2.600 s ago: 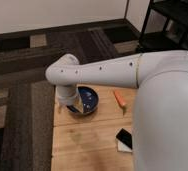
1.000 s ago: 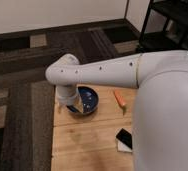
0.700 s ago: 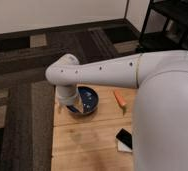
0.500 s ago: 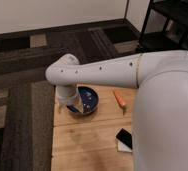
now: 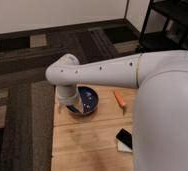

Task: Drag the pepper across the table

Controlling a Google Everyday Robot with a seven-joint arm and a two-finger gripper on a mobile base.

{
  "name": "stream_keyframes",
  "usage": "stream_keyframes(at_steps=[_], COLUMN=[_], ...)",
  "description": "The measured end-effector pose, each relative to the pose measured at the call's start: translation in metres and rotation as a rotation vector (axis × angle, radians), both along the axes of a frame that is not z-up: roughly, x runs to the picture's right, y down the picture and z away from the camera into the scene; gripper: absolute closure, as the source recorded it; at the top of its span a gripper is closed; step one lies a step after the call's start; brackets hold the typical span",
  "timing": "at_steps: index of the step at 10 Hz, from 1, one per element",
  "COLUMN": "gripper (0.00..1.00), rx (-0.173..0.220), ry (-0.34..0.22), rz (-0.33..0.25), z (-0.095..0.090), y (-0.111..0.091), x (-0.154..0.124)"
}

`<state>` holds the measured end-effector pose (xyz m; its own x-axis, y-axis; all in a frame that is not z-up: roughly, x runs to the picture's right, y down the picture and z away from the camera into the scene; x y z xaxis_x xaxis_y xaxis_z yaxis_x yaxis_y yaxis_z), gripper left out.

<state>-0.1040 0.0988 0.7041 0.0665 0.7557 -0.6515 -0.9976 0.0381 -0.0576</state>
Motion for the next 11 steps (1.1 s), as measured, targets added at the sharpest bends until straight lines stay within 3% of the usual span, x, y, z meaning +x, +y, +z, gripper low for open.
stream_keyframes(at_steps=[5,11], gripper=[0.35,0.35], rx=[0.011,0.021], ry=[0.025,0.032], rz=[-0.007,-0.024], z=[0.0,0.01], y=[-0.008,-0.036], x=[0.012,0.045])
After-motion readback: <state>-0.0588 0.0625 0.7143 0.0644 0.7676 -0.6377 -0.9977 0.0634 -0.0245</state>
